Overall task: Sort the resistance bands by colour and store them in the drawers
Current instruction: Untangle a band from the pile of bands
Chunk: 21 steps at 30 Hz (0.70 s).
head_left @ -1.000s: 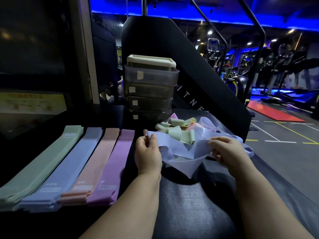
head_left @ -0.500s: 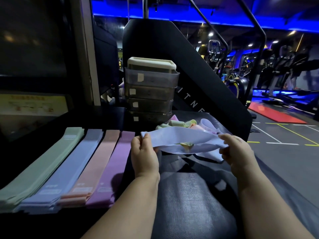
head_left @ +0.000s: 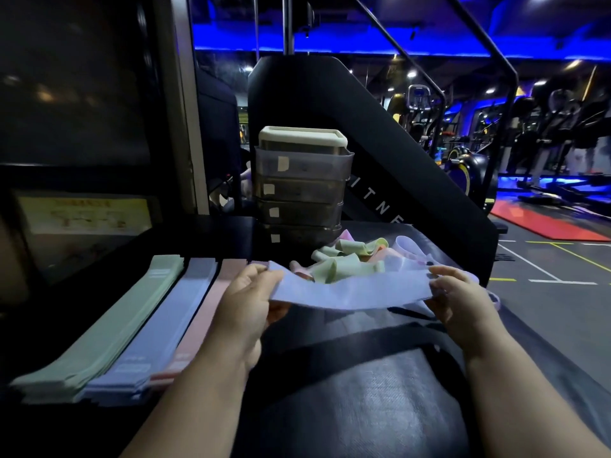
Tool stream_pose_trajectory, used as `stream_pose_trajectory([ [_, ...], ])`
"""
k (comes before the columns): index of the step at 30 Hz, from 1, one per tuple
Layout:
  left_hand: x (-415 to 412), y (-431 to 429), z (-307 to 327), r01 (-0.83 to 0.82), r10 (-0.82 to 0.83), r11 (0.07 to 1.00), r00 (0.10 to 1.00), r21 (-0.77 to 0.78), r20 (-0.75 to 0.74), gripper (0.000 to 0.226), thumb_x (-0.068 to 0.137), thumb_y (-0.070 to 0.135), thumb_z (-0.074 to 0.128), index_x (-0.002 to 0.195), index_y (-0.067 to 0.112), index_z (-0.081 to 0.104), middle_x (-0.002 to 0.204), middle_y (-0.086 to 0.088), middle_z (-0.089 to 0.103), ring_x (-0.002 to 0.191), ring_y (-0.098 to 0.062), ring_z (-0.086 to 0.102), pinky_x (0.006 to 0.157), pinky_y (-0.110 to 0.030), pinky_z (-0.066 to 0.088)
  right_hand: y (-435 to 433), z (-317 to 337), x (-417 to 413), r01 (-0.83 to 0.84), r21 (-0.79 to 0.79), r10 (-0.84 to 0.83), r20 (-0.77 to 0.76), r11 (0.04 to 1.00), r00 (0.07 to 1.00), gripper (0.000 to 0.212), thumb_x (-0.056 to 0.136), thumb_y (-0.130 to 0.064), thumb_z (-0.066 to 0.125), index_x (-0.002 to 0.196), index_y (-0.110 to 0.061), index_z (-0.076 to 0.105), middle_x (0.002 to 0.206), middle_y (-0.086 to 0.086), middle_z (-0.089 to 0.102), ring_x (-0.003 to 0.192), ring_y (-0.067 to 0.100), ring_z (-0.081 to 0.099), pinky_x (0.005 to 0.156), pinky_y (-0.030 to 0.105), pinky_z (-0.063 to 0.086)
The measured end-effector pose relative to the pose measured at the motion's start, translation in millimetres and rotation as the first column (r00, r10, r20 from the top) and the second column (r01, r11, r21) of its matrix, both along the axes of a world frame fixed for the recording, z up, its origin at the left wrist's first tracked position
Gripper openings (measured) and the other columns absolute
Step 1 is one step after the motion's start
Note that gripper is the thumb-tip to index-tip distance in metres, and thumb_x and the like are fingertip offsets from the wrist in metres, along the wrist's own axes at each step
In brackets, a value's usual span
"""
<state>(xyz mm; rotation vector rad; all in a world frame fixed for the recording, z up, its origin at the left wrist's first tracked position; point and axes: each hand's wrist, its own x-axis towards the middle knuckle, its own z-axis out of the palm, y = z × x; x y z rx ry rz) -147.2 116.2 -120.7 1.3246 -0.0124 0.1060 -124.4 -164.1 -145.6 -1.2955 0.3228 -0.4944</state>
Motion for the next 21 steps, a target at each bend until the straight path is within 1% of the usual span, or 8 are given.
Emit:
stream_pose_trajectory([
  [4, -10.4, 28.5, -7.1, -0.018, -0.002, 0.955, 0.998, 0.297, 0.065, 0.008, 0.094, 0.016, 0.060, 0.086, 0.014, 0.058, 0.080, -0.004, 0.060, 0.066, -0.017, 0.056, 0.064, -0.028, 0.049, 5.3, -2.7, -5.1, 0.022, -0.039, -0.021, 0.042, 0.999, 0.999, 0.027, 0.091, 0.007, 0.048, 0.109, -0.012, 0.053, 0.067, 0.007, 0.047, 0.055, 0.012, 0.045, 0.051, 0.018, 0.043],
  [7, -21.3, 41.7, -11.6, -0.025, -0.021, 0.904, 0.995, 0.426, 0.103, 0.009, 0.091, 0.013, 0.064, 0.092, 0.016, 0.055, 0.069, -0.002, 0.060, 0.064, -0.018, 0.062, 0.063, -0.027, 0.052, 11.5, -5.7, -5.0, 0.046, -0.153, -0.034, 0.078, 0.987, 0.996, 0.026, 0.091, 0.006, 0.050, 0.096, -0.019, 0.048, 0.061, 0.006, 0.048, 0.042, 0.005, 0.044, 0.041, 0.014, 0.039],
  [9, -26.3, 48.0, -12.7, -0.051, -0.024, 0.830, 0.991, 0.556, 0.128, 0.013, 0.090, 0.016, 0.066, 0.094, 0.021, 0.055, 0.061, 0.000, 0.060, 0.068, -0.021, 0.065, 0.068, -0.031, 0.053, 15.4, -8.7, -2.0, 0.038, -0.231, -0.019, 0.084, 0.972, 0.996, 0.029, 0.092, 0.006, 0.050, 0.089, -0.022, 0.046, 0.063, 0.005, 0.049, 0.044, 0.004, 0.044, 0.043, 0.014, 0.041],
  [11, -28.8, 53.9, -13.6, -0.099, -0.015, 0.734, 0.987, 0.671, 0.162, 0.014, 0.089, 0.022, 0.067, 0.093, 0.025, 0.054, 0.059, 0.002, 0.062, 0.069, -0.017, 0.066, 0.075, -0.034, 0.050, 18.8, -12.3, 0.4, 0.039, -0.301, -0.016, 0.078, 0.953, 0.997, 0.029, 0.092, 0.006, 0.050, 0.086, -0.022, 0.048, 0.067, 0.004, 0.049, 0.051, 0.007, 0.046, 0.048, 0.017, 0.045],
  [14, -34.2, 60.0, -15.9, -0.176, 0.006, 0.629, 0.975, 0.757, 0.222, 0.013, 0.090, 0.028, 0.064, 0.088, 0.026, 0.051, 0.066, 0.002, 0.067, 0.070, -0.014, 0.062, 0.070, -0.030, 0.046, 24.5, -16.9, 2.9, 0.039, -0.377, -0.017, 0.061, 0.925, 0.998, 0.031, 0.090, 0.012, 0.044, 0.080, -0.016, 0.053, 0.069, 0.006, 0.051, 0.059, 0.015, 0.049, 0.047, 0.016, 0.045],
  [17, -39.1, 64.6, -18.3, -0.252, 0.043, 0.568, 0.960, 0.784, 0.278, 0.014, 0.092, 0.032, 0.058, 0.085, 0.024, 0.048, 0.071, 0.001, 0.067, 0.075, -0.015, 0.060, 0.063, -0.025, 0.040, 33.8, -19.1, 5.5, 0.044, -0.417, -0.038, 0.022, 0.908, 0.999, 0.036, 0.090, 0.013, 0.043, 0.077, -0.015, 0.062, 0.074, 0.007, 0.059, 0.058, 0.013, 0.059, 0.049, 0.014, 0.050],
  [19, -39.5, 70.6, -19.6, -0.272, 0.055, 0.544, 0.955, 0.793, 0.290, 0.014, 0.092, 0.034, 0.056, 0.085, 0.025, 0.047, 0.076, 0.000, 0.065, 0.077, -0.016, 0.058, 0.064, -0.027, 0.041, 39.6, -20.0, 7.2, 0.028, -0.427, -0.028, 0.005, 0.904, 1.000, 0.033, 0.091, 0.011, 0.046, 0.084, -0.012, 0.068, 0.079, 0.006, 0.064, 0.058, 0.010, 0.060, 0.052, 0.013, 0.052],
  [21, -37.9, 79.0, -19.6, -0.266, 0.058, 0.538, 0.958, 0.800, 0.280, 0.014, 0.092, 0.034, 0.055, 0.085, 0.025, 0.048, 0.078, 0.002, 0.063, 0.076, -0.015, 0.058, 0.066, -0.028, 0.042, 44.7, -19.1, 8.9, -0.015, -0.415, 0.013, -0.007, 0.910, 1.000, 0.023, 0.094, 0.004, 0.052, 0.094, -0.011, 0.070, 0.086, 0.007, 0.066, 0.064, 0.014, 0.057, 0.054, 0.013, 0.053],
])
